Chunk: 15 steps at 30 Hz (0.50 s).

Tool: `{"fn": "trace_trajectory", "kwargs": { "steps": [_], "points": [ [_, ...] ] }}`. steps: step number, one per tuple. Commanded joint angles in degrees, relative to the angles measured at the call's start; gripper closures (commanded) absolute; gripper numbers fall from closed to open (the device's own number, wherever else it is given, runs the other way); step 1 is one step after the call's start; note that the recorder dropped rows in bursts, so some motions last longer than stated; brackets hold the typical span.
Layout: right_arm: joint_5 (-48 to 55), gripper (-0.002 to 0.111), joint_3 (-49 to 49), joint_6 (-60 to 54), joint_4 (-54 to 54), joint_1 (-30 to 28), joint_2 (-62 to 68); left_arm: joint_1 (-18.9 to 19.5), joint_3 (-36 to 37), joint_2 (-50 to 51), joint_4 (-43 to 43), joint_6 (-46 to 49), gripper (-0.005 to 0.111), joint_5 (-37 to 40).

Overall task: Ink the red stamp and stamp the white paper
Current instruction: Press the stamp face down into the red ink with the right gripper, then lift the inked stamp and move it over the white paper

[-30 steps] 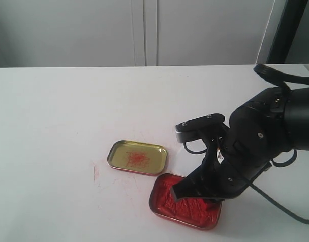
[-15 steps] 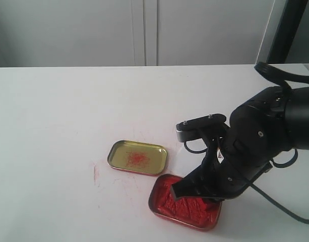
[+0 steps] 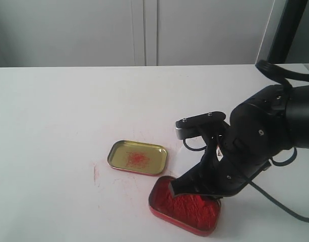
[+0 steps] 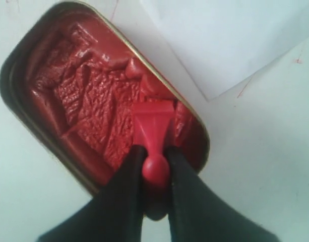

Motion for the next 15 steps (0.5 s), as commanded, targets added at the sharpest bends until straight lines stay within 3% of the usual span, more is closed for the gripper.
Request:
{"fn": "trace_trajectory", "kwargs": {
  "steps": [1,15],
  "points": [
    [-0.54,0.108,-0.4,0.37,-0.18,-0.61,-0.71,0.14,0.19,-0.2,-0.16,0.16,0.107,-0.24],
    [-1.06,0.108,-2.32,0.35,-0.79,-0.61,-0.71,0.14,0.19,-0.2,-0.16,0.16,0.107,-0.24]
  ]
}}
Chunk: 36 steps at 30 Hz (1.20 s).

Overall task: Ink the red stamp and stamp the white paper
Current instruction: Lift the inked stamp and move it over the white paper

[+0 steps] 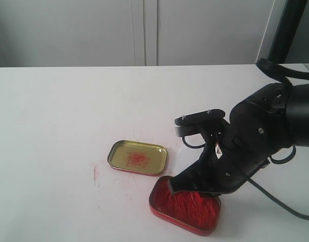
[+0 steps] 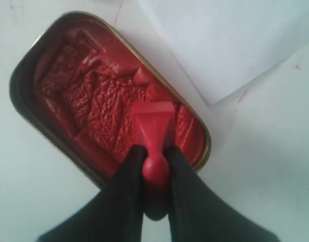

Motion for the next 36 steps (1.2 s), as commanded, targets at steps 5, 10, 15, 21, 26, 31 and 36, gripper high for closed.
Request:
{"fn": "trace_trajectory", "kwargs": {
  "steps": [5,10,15,21,26,31,36],
  "points": [
    [0.48,0.108,-5.55,0.35,-1.67,-0.61,-0.57,0.14,0.19,-0.2,-0.16,0.16,0.107,-0.24],
    [3.64,0.108,-9.23,0.62,-5.15,-0.75,0.0,0.14,0.19,-0.2,-0.16,0.16,0.107,-0.24],
    [5.77,0.108,-13.5,0.62,-5.58,-2.51,3.12,0.14,0.19,-0.2,-0.16,0.16,0.107,-0.24],
    [9.78,0.108,-18.63,0.09,-5.58,-5.38,7.9,0.14,0.19,-0.2,-0.16,0.16,0.107,-0.24],
    [10.15,0.108,-21.0,0.09,-5.58,-5.79,10.52,0.14,0.19,-0.2,-0.16,0.16,0.107,-0.24],
    [8.83,0.108,-21.5,0.09,-5.58,-5.79,13.99,0.14,0.19,-0.2,-0.16,0.16,0.107,-0.24],
    [6.72,0.108,-21.53,0.09,-5.67,-5.79,16.31,0.14,0.19,-0.2,-0.16,0.16,0.107,-0.24]
  ]
}}
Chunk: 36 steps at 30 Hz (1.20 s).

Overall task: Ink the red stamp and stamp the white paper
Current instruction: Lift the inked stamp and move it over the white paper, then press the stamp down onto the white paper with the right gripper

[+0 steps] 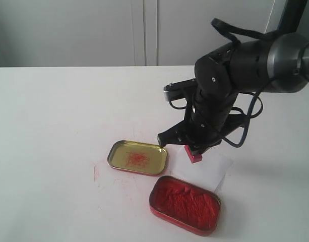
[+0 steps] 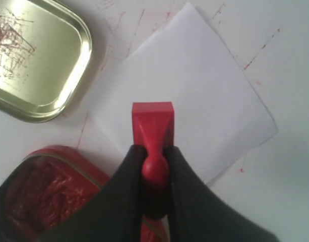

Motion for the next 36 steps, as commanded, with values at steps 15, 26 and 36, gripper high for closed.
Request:
{"fn": "trace_trajectory", "kwargs": {
  "steps": [15,26,36],
  "points": [
    [0.48,0.108,-0.71,-1.31,-1.64,-3.43,2.02,0.14,0.19,-0.2,-0.16,0.16,0.107,-0.24],
    [8.79,0.108,-7.83,-7.64,4.95,-4.95,6.42,0.14,0.19,-0.2,-0.16,0.16,0.107,-0.24],
    [5.58,0.108,-7.71,-7.64,4.95,-4.95,7.66,0.14,0.19,-0.2,-0.16,0.16,0.107,-0.24]
  ]
}}
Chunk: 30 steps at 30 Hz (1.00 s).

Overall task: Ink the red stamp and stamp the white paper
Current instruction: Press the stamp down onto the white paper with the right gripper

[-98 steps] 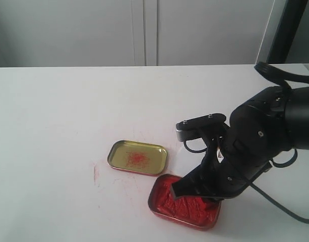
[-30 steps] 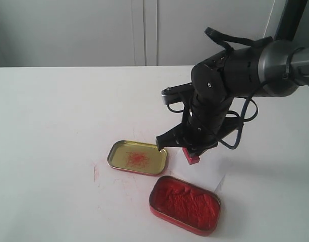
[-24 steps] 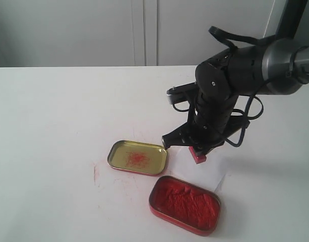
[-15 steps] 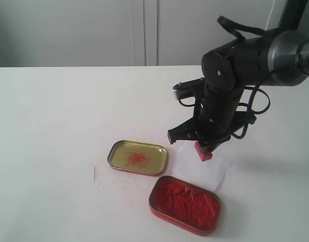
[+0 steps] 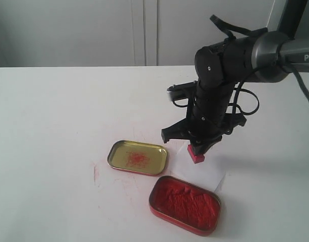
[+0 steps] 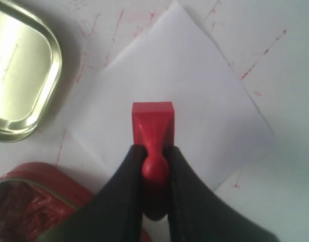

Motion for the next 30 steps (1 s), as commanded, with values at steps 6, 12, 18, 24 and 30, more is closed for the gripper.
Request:
{"fn": "trace_trajectory", "kwargs": {
  "steps": [6,12,18,24,30],
  "points": [
    [-0.89,0.108,-0.29,-0.7,-0.17,-0.5,1.99,0.14,0.19,-0.2,-0.16,0.16,0.107,-0.24],
    [-1.7,0.108,-0.29,-0.7,-0.17,-0.5,4.03,0.14,0.19,-0.2,-0.16,0.16,0.107,-0.24],
    [-3.49,0.108,0.78,-0.7,-0.17,-0.5,7.07,0.14,0.19,-0.2,-0.16,0.16,0.107,-0.24],
    [-3.53,0.108,2.94,-0.7,-0.17,-0.5,10.01,0.14,0.19,-0.2,-0.16,0.16,0.107,-0.24],
    [-3.52,0.108,3.83,-0.7,-0.17,-0.5,11.87,0.14,0.19,-0.2,-0.16,0.16,0.107,-0.24]
  ]
}}
